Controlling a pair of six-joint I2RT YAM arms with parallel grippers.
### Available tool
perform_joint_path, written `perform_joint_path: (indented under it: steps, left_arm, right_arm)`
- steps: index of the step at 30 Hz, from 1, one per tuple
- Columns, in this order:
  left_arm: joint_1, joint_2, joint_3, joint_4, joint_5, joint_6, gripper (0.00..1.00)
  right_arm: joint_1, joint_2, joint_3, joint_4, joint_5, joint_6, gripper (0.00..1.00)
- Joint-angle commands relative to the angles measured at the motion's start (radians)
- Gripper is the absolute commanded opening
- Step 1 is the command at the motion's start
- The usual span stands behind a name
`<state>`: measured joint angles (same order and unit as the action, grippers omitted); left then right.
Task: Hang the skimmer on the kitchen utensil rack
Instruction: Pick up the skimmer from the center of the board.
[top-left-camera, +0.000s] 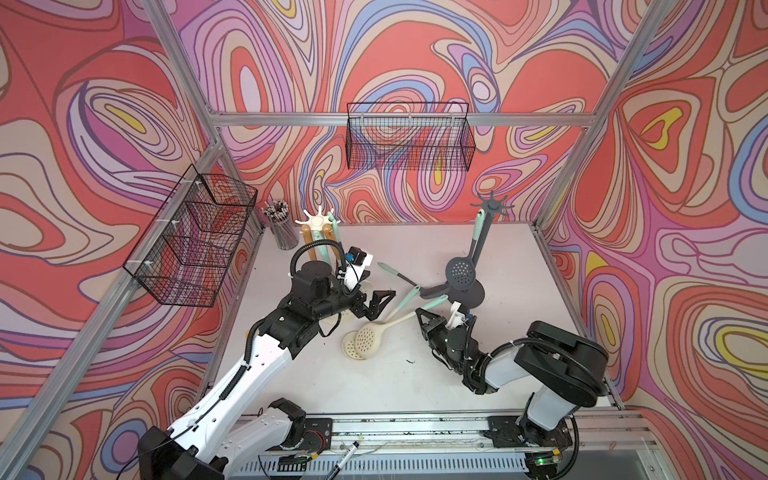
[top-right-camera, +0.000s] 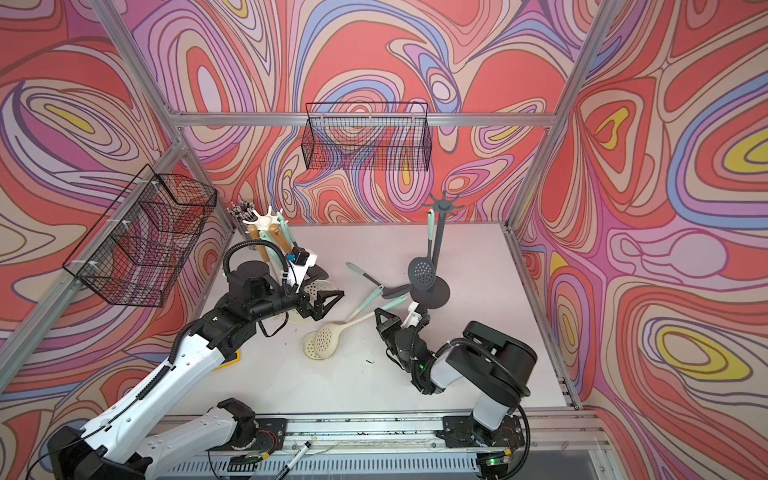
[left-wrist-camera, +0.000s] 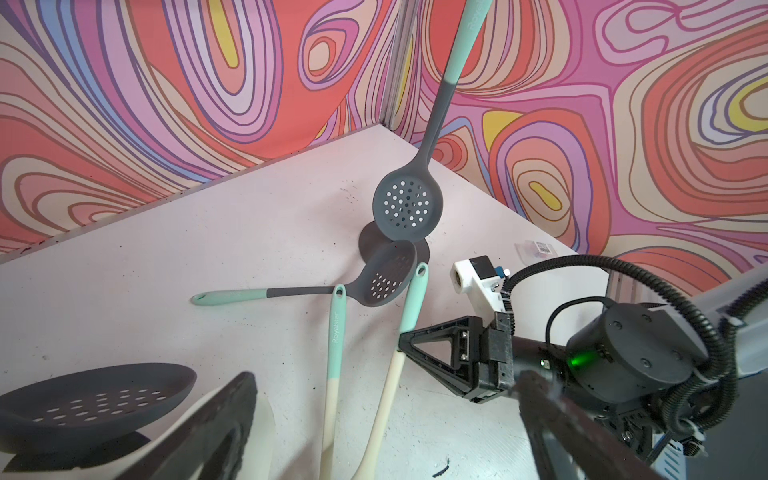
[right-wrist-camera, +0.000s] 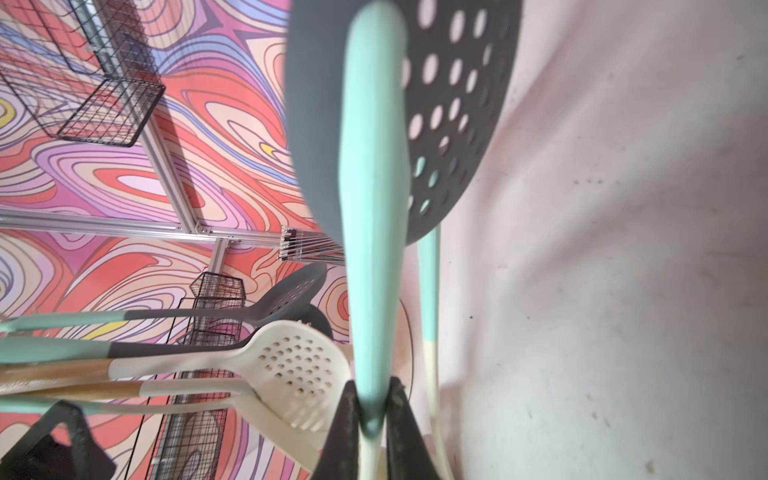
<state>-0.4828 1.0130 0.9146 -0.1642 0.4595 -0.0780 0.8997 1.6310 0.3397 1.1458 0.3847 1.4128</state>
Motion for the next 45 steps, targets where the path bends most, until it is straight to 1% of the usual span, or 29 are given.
perform_joint_path:
  steps: [1, 6, 9, 12, 13, 15, 17, 19, 22, 24, 26, 29, 31, 33, 35, 37, 39, 43, 45]
  left_arm:
    - [0.006, -0.001, 0.003, 0.011, 0.006, 0.021, 1.00]
    - [-0.008, -0.005, 0.004, 0.003, -0.029, 0.028, 1.00]
    - [-0.042, -0.019, 0.026, -0.037, -0.082, 0.053, 1.00]
    - [-0.087, -0.030, 0.075, -0.106, -0.145, 0.086, 1.00]
    - [-0.099, -0.030, 0.092, -0.143, -0.161, 0.089, 0.98]
    - [-0.106, -0.031, 0.126, -0.195, -0.164, 0.072, 0.91]
    - [-0.128, -0.046, 0.127, -0.212, -0.183, 0.076, 0.88]
    - [-0.172, -0.068, 0.108, -0.198, -0.211, 0.112, 0.86]
    - [-0.246, -0.084, 0.088, -0.191, -0.192, 0.200, 0.83]
    - [-0.318, -0.090, 0.071, -0.172, -0.255, 0.267, 0.82]
    - [-0.366, -0.085, 0.054, -0.147, -0.319, 0.315, 0.81]
    - [-0.421, -0.054, 0.015, -0.067, -0.419, 0.378, 0.78]
    - [-0.443, -0.021, 0.003, -0.016, -0.480, 0.400, 0.76]
    - [-0.450, 0.017, 0.007, 0.022, -0.540, 0.396, 0.72]
    - [-0.450, 0.038, 0.011, 0.062, -0.571, 0.377, 0.69]
    - [-0.450, 0.054, 0.010, 0.088, -0.549, 0.372, 0.67]
    - [-0.450, 0.077, 0.010, 0.100, -0.521, 0.362, 0.61]
    - [-0.450, 0.096, -0.011, 0.129, -0.454, 0.336, 0.43]
    - [-0.450, 0.092, -0.030, 0.153, -0.412, 0.319, 0.28]
  right_arm:
    - [0.014, -0.092, 0.024, -0.149, 0.001, -0.092, 0.07]
    - [0.019, -0.224, 0.093, -0.296, -0.030, -0.214, 0.06]
    - [0.032, -0.331, 0.155, -0.457, -0.022, -0.311, 0.06]
    - [0.045, -0.426, 0.232, -0.670, -0.001, -0.404, 0.05]
    - [0.050, -0.447, 0.259, -0.722, 0.004, -0.430, 0.05]
    - [0.053, -0.481, 0.310, -0.831, -0.002, -0.480, 0.04]
    - [0.061, -0.504, 0.356, -0.914, -0.001, -0.528, 0.04]
    - [0.067, -0.511, 0.407, -0.994, -0.009, -0.568, 0.04]
    - [0.084, -0.513, 0.500, -1.125, 0.002, -0.619, 0.03]
    - [0.093, -0.510, 0.565, -1.221, 0.022, -0.647, 0.03]
    - [0.098, -0.516, 0.603, -1.277, 0.035, -0.660, 0.03]
    - [0.103, -0.532, 0.640, -1.327, 0.032, -0.675, 0.03]
    - [0.106, -0.540, 0.662, -1.358, 0.029, -0.686, 0.03]
    - [0.116, -0.551, 0.676, -1.374, 0.021, -0.702, 0.03]
    - [0.124, -0.553, 0.691, -1.399, 0.020, -0.714, 0.03]
    - [0.128, -0.559, 0.692, -1.404, 0.017, -0.717, 0.03]
    - [0.130, -0.566, 0.688, -1.394, 0.011, -0.718, 0.04]
    - [0.132, -0.572, 0.693, -1.390, 0.015, -0.724, 0.04]
    - [0.131, -0.570, 0.700, -1.379, 0.013, -0.732, 0.05]
